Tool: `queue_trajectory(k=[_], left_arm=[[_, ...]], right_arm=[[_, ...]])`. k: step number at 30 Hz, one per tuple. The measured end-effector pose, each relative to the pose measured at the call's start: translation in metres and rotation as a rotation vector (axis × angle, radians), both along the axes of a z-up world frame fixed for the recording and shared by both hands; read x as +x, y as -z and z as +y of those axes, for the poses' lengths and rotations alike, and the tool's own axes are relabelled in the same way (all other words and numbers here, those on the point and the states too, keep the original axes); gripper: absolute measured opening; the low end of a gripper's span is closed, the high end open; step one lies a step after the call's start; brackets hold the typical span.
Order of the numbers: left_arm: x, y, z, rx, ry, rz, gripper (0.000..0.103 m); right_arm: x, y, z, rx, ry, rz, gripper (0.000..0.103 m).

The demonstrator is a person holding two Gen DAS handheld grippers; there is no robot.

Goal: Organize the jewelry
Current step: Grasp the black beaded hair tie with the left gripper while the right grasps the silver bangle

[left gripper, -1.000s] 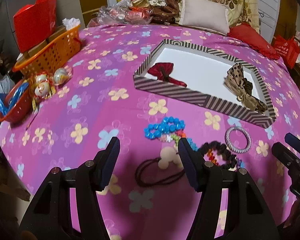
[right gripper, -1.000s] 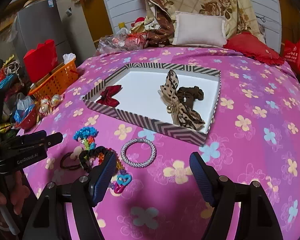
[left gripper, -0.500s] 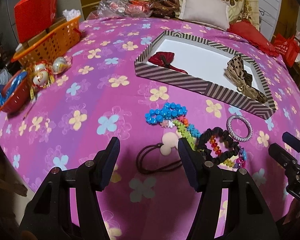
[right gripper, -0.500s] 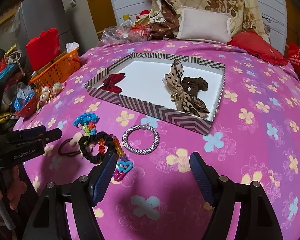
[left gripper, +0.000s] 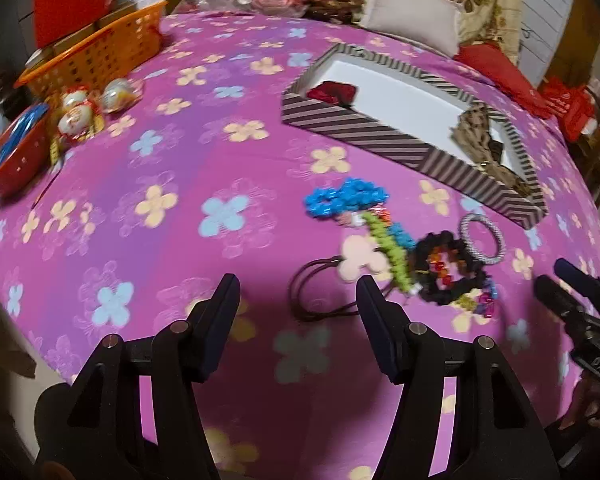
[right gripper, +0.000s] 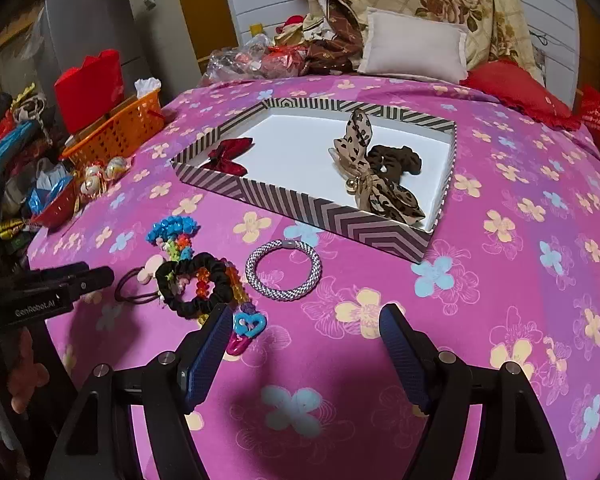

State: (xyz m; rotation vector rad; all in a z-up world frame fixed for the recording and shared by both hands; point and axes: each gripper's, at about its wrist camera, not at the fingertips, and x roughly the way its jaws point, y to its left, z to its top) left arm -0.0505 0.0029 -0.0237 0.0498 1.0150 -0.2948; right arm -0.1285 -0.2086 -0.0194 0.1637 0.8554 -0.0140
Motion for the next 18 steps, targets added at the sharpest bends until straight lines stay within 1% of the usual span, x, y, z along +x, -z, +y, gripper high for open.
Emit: queue_trajectory(k=[5,12,15,17,18], left_arm=[[-0.002,-0.005,-0.023,-0.025,0.071,-0.002,0.060],[-0.003,0.001,-0.061,0.013,0.194,-0.012,0.060],[0.001,0.008,-0.069,0.027,0.215,-0.005,0.060],[0.003,0.011,-0.073,0.030,0.225,-0.003,0.054],[0.004,0.013,-0.075,0.034,0.233,-0.001,0.046]], right_arm=[[0.000,0.003,-0.003,0.000,0.005,0.012,0.073],[-0.005,0.003,-0.013,-0.015,0.024,0.013,0.073],[-0.005,0.005,-0.016,-0.007,0.030,0.018,0.073],[-0.004,0.006,-0.017,-0.008,0.031,0.018,0.073],[-0.003,0.006,-0.018,-0.008,0.031,0.018,0.073]])
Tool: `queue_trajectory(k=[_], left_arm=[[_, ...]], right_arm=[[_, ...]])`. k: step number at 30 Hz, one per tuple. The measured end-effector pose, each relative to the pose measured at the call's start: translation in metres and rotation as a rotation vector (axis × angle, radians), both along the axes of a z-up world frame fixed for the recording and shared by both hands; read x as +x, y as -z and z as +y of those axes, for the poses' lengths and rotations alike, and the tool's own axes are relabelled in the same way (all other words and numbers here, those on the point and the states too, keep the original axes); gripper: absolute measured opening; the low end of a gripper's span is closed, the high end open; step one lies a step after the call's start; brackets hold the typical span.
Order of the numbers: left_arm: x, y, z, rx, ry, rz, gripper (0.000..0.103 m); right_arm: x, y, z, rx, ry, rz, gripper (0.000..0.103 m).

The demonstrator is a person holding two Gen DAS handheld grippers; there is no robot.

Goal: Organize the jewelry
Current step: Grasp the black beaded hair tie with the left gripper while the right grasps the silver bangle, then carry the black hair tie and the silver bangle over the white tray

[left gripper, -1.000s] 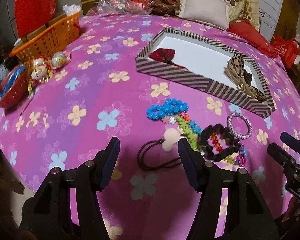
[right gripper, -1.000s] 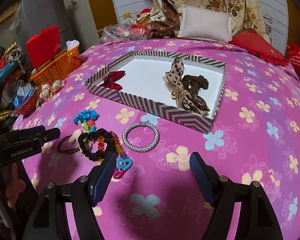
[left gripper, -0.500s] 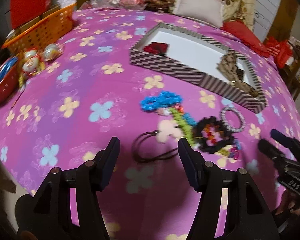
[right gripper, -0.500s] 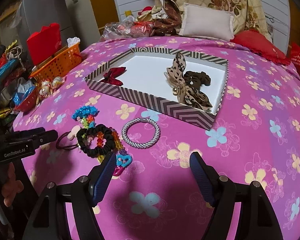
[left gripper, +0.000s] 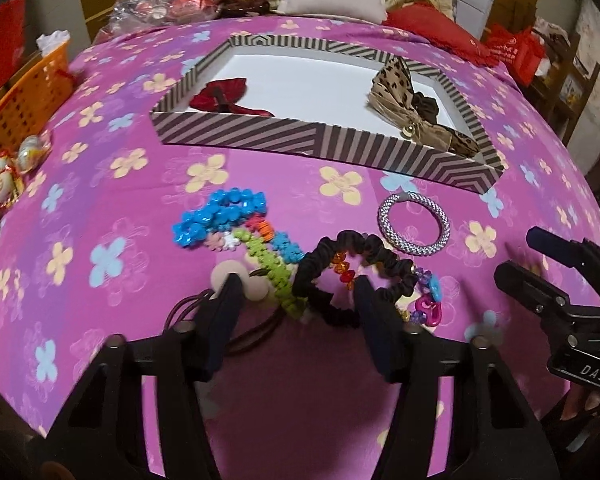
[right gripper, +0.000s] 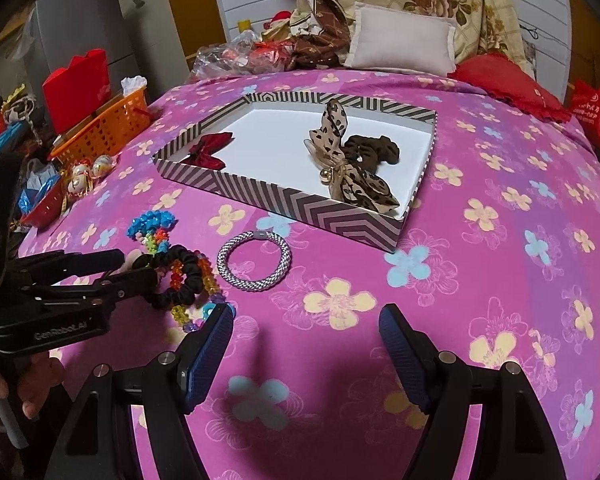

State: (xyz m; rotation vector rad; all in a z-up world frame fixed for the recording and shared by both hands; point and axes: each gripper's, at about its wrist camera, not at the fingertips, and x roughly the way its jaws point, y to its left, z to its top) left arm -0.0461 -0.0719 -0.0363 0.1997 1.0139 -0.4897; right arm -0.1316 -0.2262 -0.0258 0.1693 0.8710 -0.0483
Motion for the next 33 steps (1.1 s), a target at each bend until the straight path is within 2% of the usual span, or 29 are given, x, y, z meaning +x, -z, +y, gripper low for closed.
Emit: queue_trajectory(k=[2,4,6,9,13,14,15,17,19,20,25,33], left_arm=[[0.003,0.003,-0.004,-0.001,0.017,0.012,0.038],[0.006,0.007,-0.005,0.000,0.016,0.027,0.022],[0.007,0.008,-0.004,-0.013,0.013,0.027,0.022],[0.008,0.002,0.001,-0.038,-0.001,0.018,0.008],[0.012,-0.003,0.007,-0.064,-0.017,0.021,0.008],[0.013,-0.003,0.009,-0.070,-0.022,0.026,0.008],[0.014,-0.003,0.010,-0.076,-0.025,0.032,0.008],[0.014,-0.005,0.012,-0.091,-0.029,0.040,0.008],[0.014,-0.007,0.014,-0.097,-0.032,0.037,0.008],[0.014,-0.008,0.014,-0.100,-0.035,0.038,0.008],[0.012,-0.016,0.017,-0.113,-0.036,0.026,0.008],[0.004,-0.036,0.014,-0.126,-0.019,-0.012,0.008]], right_arm=[[0.002,0.001,0.000,0.002,-0.002,-0.002,0.073],[0.008,0.002,0.001,-0.006,-0.007,-0.002,0.072],[0.013,0.004,0.002,-0.021,-0.012,-0.003,0.057],[0.026,0.007,0.005,-0.031,-0.029,0.008,0.052],[0.044,0.011,0.010,-0.032,-0.047,0.014,0.043],[0.048,0.012,0.011,-0.042,-0.052,0.017,0.038],[0.052,0.014,0.013,-0.059,-0.056,0.027,0.028],[0.060,0.021,0.016,-0.076,-0.065,0.057,0.021],[0.061,0.025,0.017,-0.105,-0.067,0.048,0.014],[0.060,0.025,0.018,-0.118,-0.067,0.043,0.007],[0.051,0.021,0.005,-0.069,-0.039,0.032,0.006],[0.029,-0.006,-0.002,-0.035,-0.012,-0.034,0.006]])
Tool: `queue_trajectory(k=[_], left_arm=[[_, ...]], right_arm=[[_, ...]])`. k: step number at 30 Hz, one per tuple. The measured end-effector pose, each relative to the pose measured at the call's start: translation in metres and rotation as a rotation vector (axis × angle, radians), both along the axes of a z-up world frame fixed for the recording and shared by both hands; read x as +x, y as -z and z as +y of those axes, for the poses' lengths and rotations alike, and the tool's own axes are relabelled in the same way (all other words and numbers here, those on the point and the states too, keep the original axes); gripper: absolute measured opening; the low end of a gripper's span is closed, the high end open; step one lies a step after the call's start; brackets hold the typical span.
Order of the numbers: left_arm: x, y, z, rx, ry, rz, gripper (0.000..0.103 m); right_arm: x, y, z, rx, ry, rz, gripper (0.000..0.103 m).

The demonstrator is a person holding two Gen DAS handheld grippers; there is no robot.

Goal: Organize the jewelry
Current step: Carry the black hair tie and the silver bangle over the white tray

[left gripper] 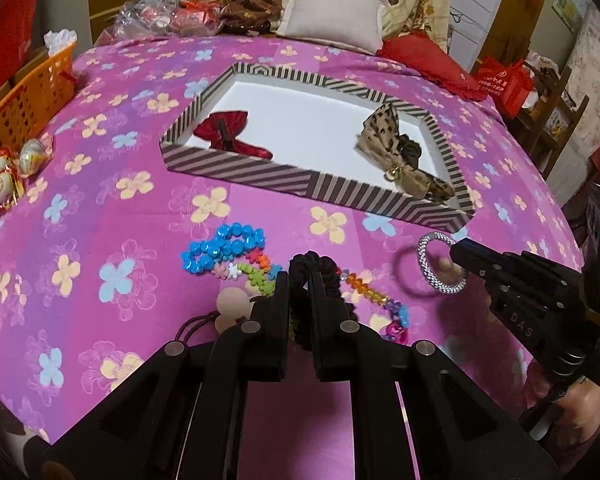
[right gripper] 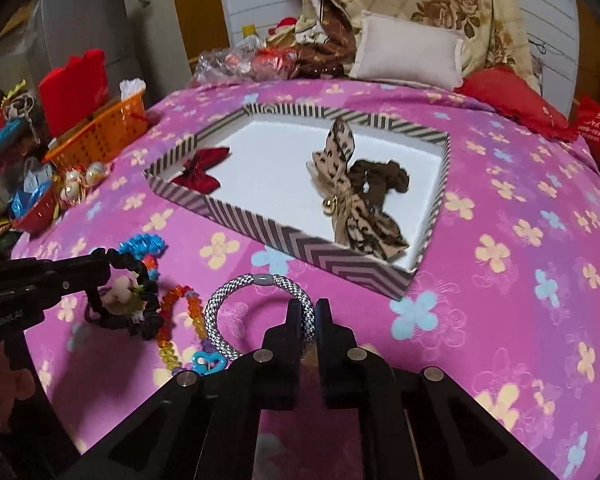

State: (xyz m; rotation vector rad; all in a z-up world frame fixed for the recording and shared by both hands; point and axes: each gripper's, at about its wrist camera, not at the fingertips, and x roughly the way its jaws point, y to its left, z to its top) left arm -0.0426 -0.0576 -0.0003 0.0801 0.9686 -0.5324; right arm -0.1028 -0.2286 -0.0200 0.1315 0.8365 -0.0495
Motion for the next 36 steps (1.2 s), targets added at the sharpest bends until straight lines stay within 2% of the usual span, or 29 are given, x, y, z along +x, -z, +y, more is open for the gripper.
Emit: queue_trajectory(k=[14,36], left_arm=[[-0.002,-0.026,-0.002,0.011,0.001,-0.049,0.008],[0.016,-0.035,-0.016,0.042,-0.009,-0.075,0.008]], right_arm=[[-0.005,-0.025,0.004,-0.008,-0.008,-0.051,0.006],[0.004,-0.027,-0.006,-0.005,0.000,-0.043,0.006]])
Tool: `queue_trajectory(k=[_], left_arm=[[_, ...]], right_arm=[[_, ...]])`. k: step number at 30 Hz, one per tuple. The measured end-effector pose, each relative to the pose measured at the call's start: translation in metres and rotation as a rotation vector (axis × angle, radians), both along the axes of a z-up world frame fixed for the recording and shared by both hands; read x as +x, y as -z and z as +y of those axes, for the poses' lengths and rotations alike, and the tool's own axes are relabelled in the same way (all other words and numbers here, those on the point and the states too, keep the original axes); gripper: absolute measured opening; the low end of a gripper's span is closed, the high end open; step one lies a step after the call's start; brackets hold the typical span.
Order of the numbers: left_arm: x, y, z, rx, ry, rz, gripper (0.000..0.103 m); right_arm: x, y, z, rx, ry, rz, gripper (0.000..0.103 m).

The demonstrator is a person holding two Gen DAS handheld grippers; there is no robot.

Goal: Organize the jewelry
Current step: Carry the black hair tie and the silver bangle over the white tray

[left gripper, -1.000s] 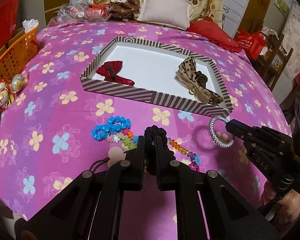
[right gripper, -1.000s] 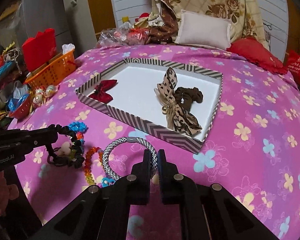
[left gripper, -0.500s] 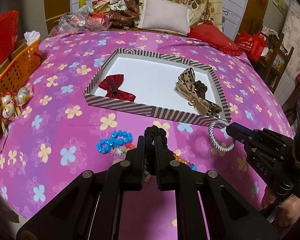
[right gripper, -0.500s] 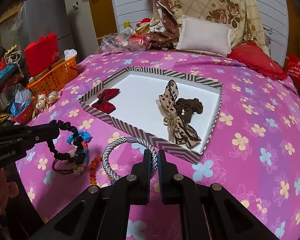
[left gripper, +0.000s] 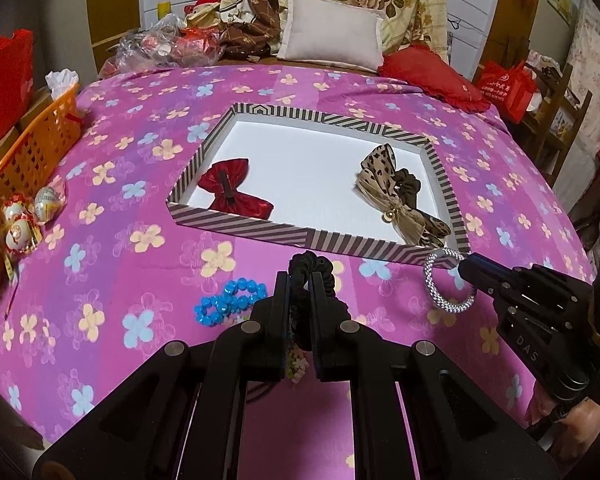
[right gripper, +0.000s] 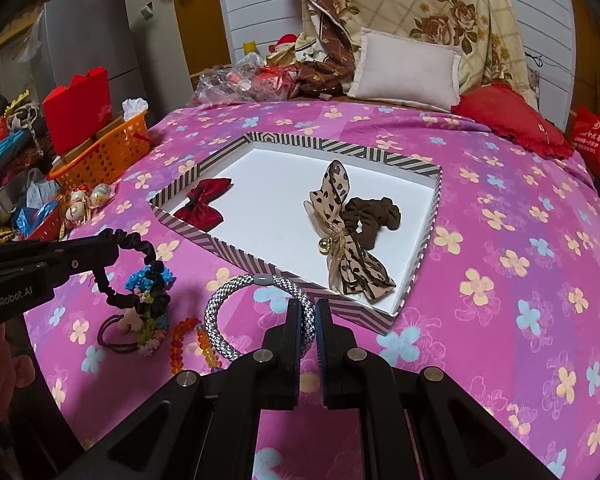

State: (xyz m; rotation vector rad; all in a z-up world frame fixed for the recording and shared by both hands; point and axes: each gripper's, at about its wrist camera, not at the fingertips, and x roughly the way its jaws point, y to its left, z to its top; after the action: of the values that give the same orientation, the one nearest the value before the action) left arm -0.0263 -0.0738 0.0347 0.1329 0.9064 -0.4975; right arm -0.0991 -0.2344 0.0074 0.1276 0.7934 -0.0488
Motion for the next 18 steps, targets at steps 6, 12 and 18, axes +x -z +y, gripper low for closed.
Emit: queue_trajectory(k=[6,12,18], left_arm=[[0.010,-0.004,-0.004,0.007,-0.003,-0.015,0.008],[0.020,-0.008,-0.008,0.012,-0.006,-0.027,0.008],[0.024,-0.010,-0.011,0.015,-0.006,-0.033,0.008]], right_arm=[[0.007,-0.001,-0.004,0.004,-0.001,0.004,0.006],[0.016,-0.003,-0.006,0.006,0.000,0.002,0.006],[0.021,-0.004,-0.006,0.006,-0.002,0.006,0.006]])
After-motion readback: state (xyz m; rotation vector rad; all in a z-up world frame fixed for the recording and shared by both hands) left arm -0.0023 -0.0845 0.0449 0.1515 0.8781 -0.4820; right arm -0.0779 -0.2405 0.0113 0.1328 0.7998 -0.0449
